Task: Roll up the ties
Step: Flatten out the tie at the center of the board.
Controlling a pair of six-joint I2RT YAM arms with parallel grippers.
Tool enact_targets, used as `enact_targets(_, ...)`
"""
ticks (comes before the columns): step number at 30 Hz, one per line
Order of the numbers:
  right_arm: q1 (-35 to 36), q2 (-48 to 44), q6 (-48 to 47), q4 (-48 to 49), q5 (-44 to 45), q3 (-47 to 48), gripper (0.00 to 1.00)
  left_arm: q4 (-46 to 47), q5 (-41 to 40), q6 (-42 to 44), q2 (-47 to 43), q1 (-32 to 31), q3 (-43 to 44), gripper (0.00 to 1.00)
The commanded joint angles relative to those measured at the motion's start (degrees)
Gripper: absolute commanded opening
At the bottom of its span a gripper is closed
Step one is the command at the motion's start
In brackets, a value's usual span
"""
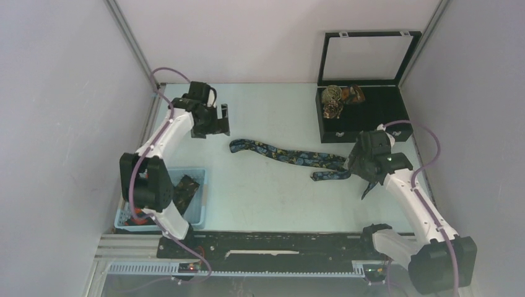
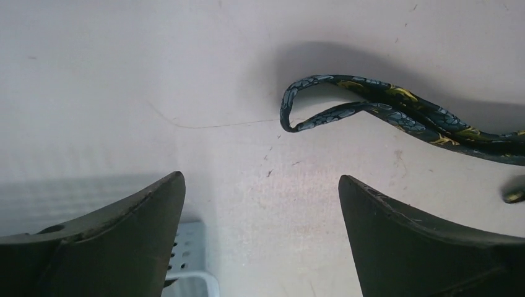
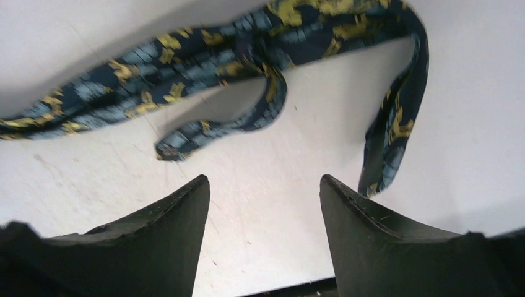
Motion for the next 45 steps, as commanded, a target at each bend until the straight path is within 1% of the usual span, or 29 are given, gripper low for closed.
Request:
enact_targets(1, 0.8, -3.0, 2.2, -1.8, -1.9, -5.6, 0.66, -0.8, -17.6, 1.5, -7.4, -8.4, -1.2, 1.0)
enact_targets(3, 0.8, -2.6, 3.2, -2.1, -0.4, -7.3, 0.64, 3.4, -25.8, 0.3, -11.5, -12.7, -5.0, 1.0)
enact_targets(4, 0.4, -2.2, 3.7, -2.3, 0.6, -8.0, 0.62, 6.8, -28.7, -0.1, -14.1, -14.4, -8.1, 1.0)
enact_targets(5, -0.3, -1.8, 3.9, -2.3, 0.9, -8.6, 0.61, 11.4, -29.9, -0.6, -17.2, -15.3, -11.3, 1.0)
enact_targets(6, -1.2, -1.4, 4.0, -1.9, 0.7, -9.1, 0.6, 16.4, -29.6, -1.4, -20.2, -15.4, -15.2, 1.0)
enact_targets(7, -2.8, -1.0, 3.9, -1.3, 0.2, -9.6, 0.59, 23.8, -28.0, -3.0, -22.2, -14.9, -20.4, 1.0)
enact_targets(8, -4.3, -0.6, 4.2, -0.8, -0.7, -9.9, 0.58, 27.9, -25.5, -5.8, -23.6, -13.9, -23.7, 1.0)
enact_targets(9, -5.7, -0.2, 4.4, -0.3, -1.6, -10.0, 0.57, 30.4, -21.3, -8.8, -24.0, -12.0, -26.1, 1.0)
enact_targets(10, -7.1, 0.1, 4.5, 0.5, -2.1, -10.3, 0.55, 31.8, -15.2, -9.4, -23.4, -9.7, -26.9, 1.0)
enact_targets(11, -8.4, 0.4, 4.6, 1.4, -2.1, -10.6, 0.55, 31.2, -9.8, -9.8, -22.0, -8.2, -26.4, 1.0)
enact_targets(12, -10.5, 1.0, 4.5, 1.9, -2.0, -10.7, 0.54, 30.2, -6.6, -10.0, -21.3, -7.5, -25.7, 0.99)
enact_targets(13, -12.6, 1.6, 4.3, 2.4, -1.6, -10.7, 0.52, 29.4, -4.4, -9.3, -21.0, -7.8, -25.0, 0.95)
enact_targets(16, -18.4, 3.3, 4.6, 3.8, -0.3, -10.9, 0.48, 28.3, -5.2, -5.9, -20.3, -11.8, -23.7, 0.88)
enact_targets(18, -21.2, 4.4, 4.6, 5.5, 0.0, -10.8, 0.47, 24.7, -7.3, -3.7, -17.8, -14.4, -20.9, 0.83)
enact_targets(21, -25.0, 6.6, 4.3, 8.7, 0.1, -10.7, 0.47, 21.1, -7.1, -2.4, -14.0, -16.2, -18.3, 0.72)
enact_targets(24, -27.9, 11.4, 4.0, 10.5, -0.1, -8.3, 0.46, 20.9, -6.0, -2.1, -11.7, -17.3, -17.7, 0.69)
enact_targets(26, -28.3, 14.9, 3.4, 11.3, 0.0, -5.7, 0.46, 20.9, -5.9, -1.6, -10.0, -17.5, -16.9, 0.67)
enact_targets(29, -28.7, 20.4, 3.8, 11.3, -0.4, -1.8, 0.46, 20.1, -3.4, -1.2, -7.5, -17.7, -14.7, 0.64)
enact_targets(33, -29.1, 25.8, 4.0, 10.6, -1.4, 3.2, 0.46, 17.8, -2.5, -0.7, -4.8, -17.9, -11.7, 0.59)
enact_targets(37, -29.0, 30.0, 1.6, 10.2, -0.4, 7.6, 0.48, 16.2, -2.6, 0.2, -3.0, -17.9, -10.0, 0.58)
enact_targets(40, -29.3, 34.5, 0.4, 7.8, 0.7, 11.3, 0.5, 14.7, -2.2, 0.6, -1.5, -17.9, -8.5, 0.58)
enact_targets(42, -29.3, 36.7, -0.5, 7.2, -0.5, 13.2, 0.53, 13.8, -1.7, 0.8, -0.3, -17.9, -7.4, 0.58)
enact_targets(45, -28.3, 38.3, -2.1, 5.1, -0.6, 17.2, 0.62, 12.6, -1.4, 1.4, 1.3, -17.9, -5.4, 0.58)
